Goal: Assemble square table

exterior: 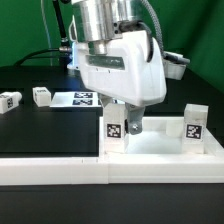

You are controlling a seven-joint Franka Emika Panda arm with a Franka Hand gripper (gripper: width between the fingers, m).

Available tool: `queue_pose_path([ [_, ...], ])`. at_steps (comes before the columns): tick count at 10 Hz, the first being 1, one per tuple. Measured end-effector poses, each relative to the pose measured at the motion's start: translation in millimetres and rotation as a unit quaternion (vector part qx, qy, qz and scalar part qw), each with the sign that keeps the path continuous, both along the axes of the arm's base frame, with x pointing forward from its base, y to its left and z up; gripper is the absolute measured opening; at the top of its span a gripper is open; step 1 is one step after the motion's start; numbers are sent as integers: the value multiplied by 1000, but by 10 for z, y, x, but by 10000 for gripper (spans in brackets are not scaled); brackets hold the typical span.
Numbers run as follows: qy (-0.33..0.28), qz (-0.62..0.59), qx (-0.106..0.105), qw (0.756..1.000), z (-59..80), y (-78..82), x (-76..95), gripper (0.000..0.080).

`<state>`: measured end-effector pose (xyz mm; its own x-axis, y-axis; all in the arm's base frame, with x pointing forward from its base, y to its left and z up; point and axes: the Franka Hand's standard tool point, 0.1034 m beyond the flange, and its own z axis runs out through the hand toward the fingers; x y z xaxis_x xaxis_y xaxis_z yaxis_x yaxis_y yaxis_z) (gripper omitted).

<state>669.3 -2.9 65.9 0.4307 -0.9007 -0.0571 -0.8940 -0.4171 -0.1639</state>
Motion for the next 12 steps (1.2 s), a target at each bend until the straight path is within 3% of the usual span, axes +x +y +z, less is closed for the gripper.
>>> queue_pose_path([
  [1, -9, 82, -14, 996, 0, -39, -2, 647],
  [3, -11, 268, -31, 963, 15, -131, -20, 649],
  [4, -14, 303, -35, 952, 33, -135, 3, 649],
  [7, -11, 281, -34, 959, 20, -141, -6, 622],
  [9, -2, 204, -25, 979, 20, -135, -5, 285],
  [12, 12, 94, -14, 995, 20, -135, -5, 288],
])
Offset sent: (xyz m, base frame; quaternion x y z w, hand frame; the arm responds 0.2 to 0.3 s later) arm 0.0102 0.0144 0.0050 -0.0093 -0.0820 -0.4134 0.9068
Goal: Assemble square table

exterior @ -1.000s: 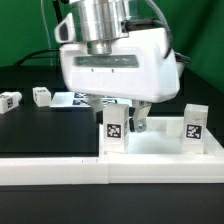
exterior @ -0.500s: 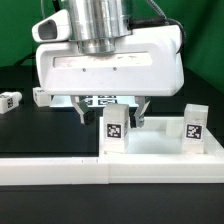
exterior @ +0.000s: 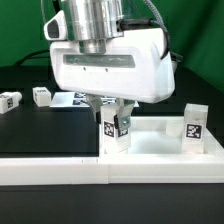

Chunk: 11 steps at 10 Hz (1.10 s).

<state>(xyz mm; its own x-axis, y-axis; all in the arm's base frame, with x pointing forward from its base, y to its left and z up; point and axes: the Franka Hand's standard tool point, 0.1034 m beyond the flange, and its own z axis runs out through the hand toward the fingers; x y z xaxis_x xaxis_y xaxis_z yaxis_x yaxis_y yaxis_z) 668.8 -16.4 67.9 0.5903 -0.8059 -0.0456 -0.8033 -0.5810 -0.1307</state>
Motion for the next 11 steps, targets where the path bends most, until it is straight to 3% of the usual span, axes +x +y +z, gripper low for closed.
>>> queue_pose_path([
  [2, 23, -191, 19, 981, 4, 5, -8, 288],
  [4, 51, -372, 71, 924, -3, -7, -14, 288],
  [5, 57, -425, 86, 899, -12, -7, -15, 288],
  [7, 70, -506, 89, 855, -1, 8, -12, 288],
  [9, 67, -493, 84, 864, 0, 6, -12, 300],
  [10, 62, -463, 78, 881, 5, 16, -12, 300],
  [11, 49, -376, 61, 923, 30, 68, -9, 471],
])
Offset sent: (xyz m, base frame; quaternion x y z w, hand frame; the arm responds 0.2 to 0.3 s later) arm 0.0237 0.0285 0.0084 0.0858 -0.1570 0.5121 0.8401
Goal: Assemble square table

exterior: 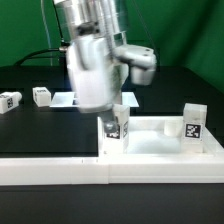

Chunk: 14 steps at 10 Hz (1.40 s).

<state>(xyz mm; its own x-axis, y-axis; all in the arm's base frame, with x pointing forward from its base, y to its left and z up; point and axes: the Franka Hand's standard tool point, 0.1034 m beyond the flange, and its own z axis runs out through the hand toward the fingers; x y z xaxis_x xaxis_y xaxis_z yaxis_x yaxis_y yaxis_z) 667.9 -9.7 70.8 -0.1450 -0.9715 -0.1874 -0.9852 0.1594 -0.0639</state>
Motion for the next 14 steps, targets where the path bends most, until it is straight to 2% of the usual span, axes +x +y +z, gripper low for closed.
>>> queue_pose_path([
  [1, -11, 77, -11, 997, 27, 111, 9, 608],
  [2, -18, 128, -18, 991, 24, 167, 7, 637],
  [5, -33, 221, -27, 974, 17, 123, 4, 649],
  [6, -41, 288, -34, 956, 11, 101, -8, 649],
  [8, -39, 469, -42, 881, -17, -6, -48, 649],
  [9, -38, 503, -43, 862, -25, 9, -29, 649],
  [11, -35, 480, -43, 875, -28, 2, -27, 637],
  [13, -27, 436, -41, 899, -29, 3, -27, 285],
  [14, -20, 397, -39, 917, -29, 5, -27, 287],
])
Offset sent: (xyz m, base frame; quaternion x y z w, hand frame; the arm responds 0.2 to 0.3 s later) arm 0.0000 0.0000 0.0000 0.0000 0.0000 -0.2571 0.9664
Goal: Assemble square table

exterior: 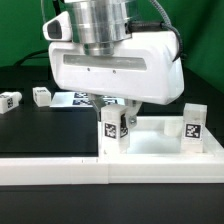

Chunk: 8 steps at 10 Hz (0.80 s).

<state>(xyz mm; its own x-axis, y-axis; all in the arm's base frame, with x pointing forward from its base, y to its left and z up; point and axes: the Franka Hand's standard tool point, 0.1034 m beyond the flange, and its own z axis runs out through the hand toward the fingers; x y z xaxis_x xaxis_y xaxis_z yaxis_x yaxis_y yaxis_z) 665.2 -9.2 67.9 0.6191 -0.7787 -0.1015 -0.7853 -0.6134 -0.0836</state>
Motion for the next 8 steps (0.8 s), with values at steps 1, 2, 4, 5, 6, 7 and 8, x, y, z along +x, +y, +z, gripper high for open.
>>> queue_pose_path([
  [1, 5, -37, 0, 999, 0, 1, 0, 287],
  [2, 7, -75, -1, 997, 3, -1, 10, 287],
  [4, 12, -221, 6, 975, -2, -12, 33, 287],
  [5, 15, -288, 19, 957, -3, -22, 33, 287],
  [6, 24, -368, 32, 929, 0, -15, 46, 287],
  [7, 32, -433, 44, 900, -2, -1, 56, 288],
  [8, 35, -456, 50, 888, -1, -2, 60, 288],
])
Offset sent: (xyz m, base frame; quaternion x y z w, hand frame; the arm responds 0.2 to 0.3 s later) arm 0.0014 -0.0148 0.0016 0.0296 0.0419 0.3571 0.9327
